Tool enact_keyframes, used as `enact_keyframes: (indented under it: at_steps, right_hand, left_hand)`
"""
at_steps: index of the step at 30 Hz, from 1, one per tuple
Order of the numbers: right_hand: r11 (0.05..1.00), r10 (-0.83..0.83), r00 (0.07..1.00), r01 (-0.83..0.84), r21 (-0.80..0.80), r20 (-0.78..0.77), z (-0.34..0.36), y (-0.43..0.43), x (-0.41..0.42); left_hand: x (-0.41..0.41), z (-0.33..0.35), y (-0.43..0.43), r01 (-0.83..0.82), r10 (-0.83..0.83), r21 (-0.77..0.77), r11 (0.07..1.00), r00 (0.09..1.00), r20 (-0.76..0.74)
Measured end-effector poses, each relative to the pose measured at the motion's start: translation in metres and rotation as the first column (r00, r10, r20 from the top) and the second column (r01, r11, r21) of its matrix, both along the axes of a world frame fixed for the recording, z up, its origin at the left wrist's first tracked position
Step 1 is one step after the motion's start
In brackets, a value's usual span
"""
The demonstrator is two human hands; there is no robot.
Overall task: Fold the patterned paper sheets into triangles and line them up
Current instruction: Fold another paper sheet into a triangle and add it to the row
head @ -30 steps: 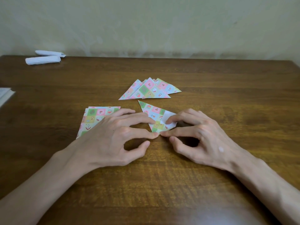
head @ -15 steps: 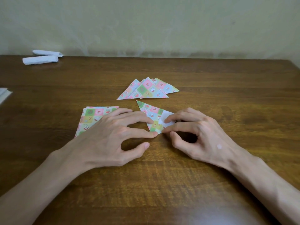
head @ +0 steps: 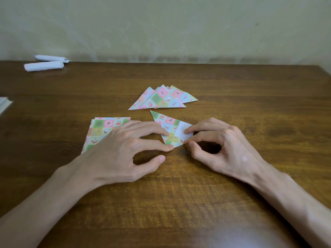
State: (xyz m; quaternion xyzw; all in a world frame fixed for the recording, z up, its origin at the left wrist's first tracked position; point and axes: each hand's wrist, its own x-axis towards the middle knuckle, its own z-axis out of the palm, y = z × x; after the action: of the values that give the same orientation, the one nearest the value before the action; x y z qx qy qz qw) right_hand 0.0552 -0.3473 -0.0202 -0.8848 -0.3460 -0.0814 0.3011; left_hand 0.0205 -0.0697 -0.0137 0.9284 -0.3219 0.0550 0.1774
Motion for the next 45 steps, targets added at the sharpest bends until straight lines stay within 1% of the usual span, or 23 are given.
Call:
enact_keyframes:
  at_steps: [11, 15, 18, 21, 23, 26, 28, 31, 34, 39, 43, 45]
  right_hand:
    - [0.999, -0.052, 0.998, 0.052, 0.005, -0.028, 0.003, -0.003, 0.002]
    - [0.997, -0.067, 0.997, 0.069, 0.039, -0.048, 0.001, -0.003, 0.002]
    - [0.999, -0.051, 0.999, 0.051, 0.01, -0.011, 0.0, -0.002, 0.002]
    - [0.998, -0.061, 0.998, 0.061, 0.021, 0.003, 0.0, 0.002, 0.001]
    - [1.0, -0.021, 1.0, 0.021, -0.018, 0.021, 0.001, 0.006, -0.003]
    - [0.987, 0.098, 0.994, -0.092, -0.13, 0.042, 0.001, 0.009, -0.007]
    - [0.979, 0.115, 0.992, -0.105, -0.177, 0.046, 0.0, 0.009, -0.007]
    - [0.975, 0.119, 0.992, -0.108, -0.196, 0.044, 0.001, 0.01, -0.007]
    - [0.967, 0.127, 0.989, -0.107, -0.231, 0.073, 0.003, 0.012, -0.005]
    - [0.982, 0.09, 0.995, -0.08, -0.173, 0.049, 0.002, 0.008, -0.006]
    - [0.983, 0.086, 0.995, -0.077, -0.168, 0.049, 0.003, 0.011, -0.003]
    - [0.989, 0.079, 0.996, -0.074, -0.127, 0.033, 0.002, 0.009, -0.003]
  left_hand:
    - [-0.001, 0.001, -0.001, 0.001, -0.001, -0.015, 1.0, 1.0, -0.004]
    - [0.0, 0.002, 0.002, 0.022, -0.023, -0.025, 0.999, 1.0, -0.021]
    - [0.0, 0.004, 0.002, 0.028, -0.029, -0.018, 0.999, 0.999, -0.029]
    - [0.001, 0.005, 0.001, 0.033, -0.033, 0.004, 0.999, 0.999, -0.018]
    - [0.001, 0.005, 0.001, 0.039, -0.038, 0.01, 0.999, 0.999, -0.023]
    - [0.001, 0.006, 0.003, 0.04, -0.04, 0.011, 0.999, 0.999, -0.035]
    - [0.001, 0.006, 0.003, 0.04, -0.04, -0.001, 0.999, 0.998, -0.05]
    - [0.002, 0.006, 0.003, 0.035, -0.038, -0.036, 0.999, 0.997, -0.063]
    - [0.002, 0.006, 0.003, 0.04, -0.041, -0.031, 0.999, 0.998, -0.05]
    - [0.001, 0.007, 0.002, 0.037, -0.038, -0.011, 0.999, 0.998, -0.047]
    - [0.002, 0.008, 0.001, 0.033, -0.033, -0.007, 0.999, 0.998, -0.05]
    - [0.001, 0.007, 0.001, 0.025, -0.025, -0.013, 1.0, 0.998, -0.056]
